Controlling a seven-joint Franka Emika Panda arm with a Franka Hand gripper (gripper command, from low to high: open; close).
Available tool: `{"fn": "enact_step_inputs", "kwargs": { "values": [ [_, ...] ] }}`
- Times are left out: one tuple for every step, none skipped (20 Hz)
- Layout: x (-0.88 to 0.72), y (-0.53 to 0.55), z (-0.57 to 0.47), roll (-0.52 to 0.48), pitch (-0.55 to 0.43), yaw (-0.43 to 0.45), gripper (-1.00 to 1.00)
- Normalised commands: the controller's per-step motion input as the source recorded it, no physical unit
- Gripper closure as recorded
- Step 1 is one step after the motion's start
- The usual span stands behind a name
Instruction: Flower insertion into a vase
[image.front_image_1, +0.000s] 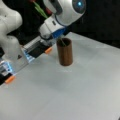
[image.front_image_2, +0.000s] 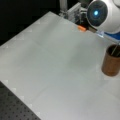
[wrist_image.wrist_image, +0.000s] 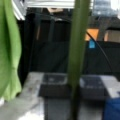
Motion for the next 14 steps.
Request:
{"fn": "enact_step_inputs", "kwargs": {
  "values": [
    [0.38, 0.02, -0.17, -0.188, 0.137, 0.128, 1.0],
    [0.38, 0.0, -0.18, -0.182, 0.121, 0.135, 1.0],
    [0.36, 0.0, -0.17, -0.18, 0.114, 0.135, 1.0],
    [0.36, -0.01, -0.17, -0.178, 0.095, 0.143, 1.0],
    [0.34, -0.02, -0.17, -0.176, 0.081, 0.146, 1.0],
    [0.33, -0.02, -0.15, -0.173, 0.076, 0.146, 1.0],
    [0.32, -0.02, -0.16, -0.171, 0.068, 0.145, 1.0],
    [0.33, -0.02, -0.18, -0.17, 0.057, 0.147, 1.0],
    [0.35, -0.01, -0.19, -0.167, 0.053, 0.146, 1.0],
    [0.35, 0.0, -0.18, -0.161, 0.055, 0.144, 1.0],
    [0.36, 0.0, -0.19, -0.159, 0.058, 0.144, 1.0],
    [0.37, 0.01, -0.19, -0.152, 0.062, 0.143, 1.0],
    [0.38, 0.02, -0.2, -0.145, 0.065, 0.141, 1.0],
    [0.38, 0.03, -0.19, -0.14, 0.072, 0.14, 1.0]
  ]
}}
